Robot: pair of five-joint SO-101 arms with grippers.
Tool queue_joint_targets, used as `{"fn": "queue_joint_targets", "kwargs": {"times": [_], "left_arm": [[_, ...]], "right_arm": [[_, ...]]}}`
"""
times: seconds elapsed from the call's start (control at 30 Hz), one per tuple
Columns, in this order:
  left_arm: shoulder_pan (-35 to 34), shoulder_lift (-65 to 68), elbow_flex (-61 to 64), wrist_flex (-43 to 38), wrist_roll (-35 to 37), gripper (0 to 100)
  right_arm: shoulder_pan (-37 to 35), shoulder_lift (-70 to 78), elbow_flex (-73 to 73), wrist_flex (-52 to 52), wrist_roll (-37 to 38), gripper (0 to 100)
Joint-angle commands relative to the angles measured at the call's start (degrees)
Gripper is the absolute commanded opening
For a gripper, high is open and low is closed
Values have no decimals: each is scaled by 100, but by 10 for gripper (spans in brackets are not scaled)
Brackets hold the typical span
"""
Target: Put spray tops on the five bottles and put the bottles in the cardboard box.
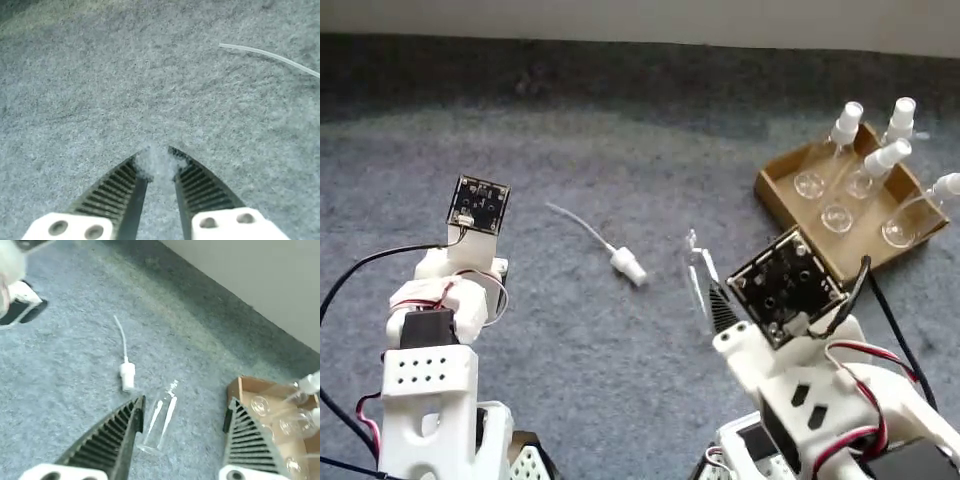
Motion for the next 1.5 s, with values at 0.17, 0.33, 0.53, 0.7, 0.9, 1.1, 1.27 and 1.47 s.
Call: {"fn": "queue_joint_targets", "kwargs": {"times": [0.17,0.33,0.53,0.7,0.9,1.1,1.27,1.47], "left_arm": [[13,-110,-48,-97,70,8],[13,-110,-48,-97,70,8],[13,-110,-40,-97,70,8],[4,-110,-40,-97,70,8],[4,-110,-31,-97,70,8],[4,-110,-31,-97,70,8],[4,-110,-31,-97,70,8],[4,-110,-22,-97,70,8]], "right_arm": [[1490,-927,1640,-804,-18,220],[1763,-1736,2484,-971,-9,205],[1789,-2589,3591,-1402,475,54],[2018,-3213,4462,-1842,457,4],[2229,-3934,5587,-2598,448,4],[2211,-4084,5982,-2677,448,5],[2202,-4075,5991,-3011,229,70],[2193,-3327,5780,-3292,-141,164]]}}
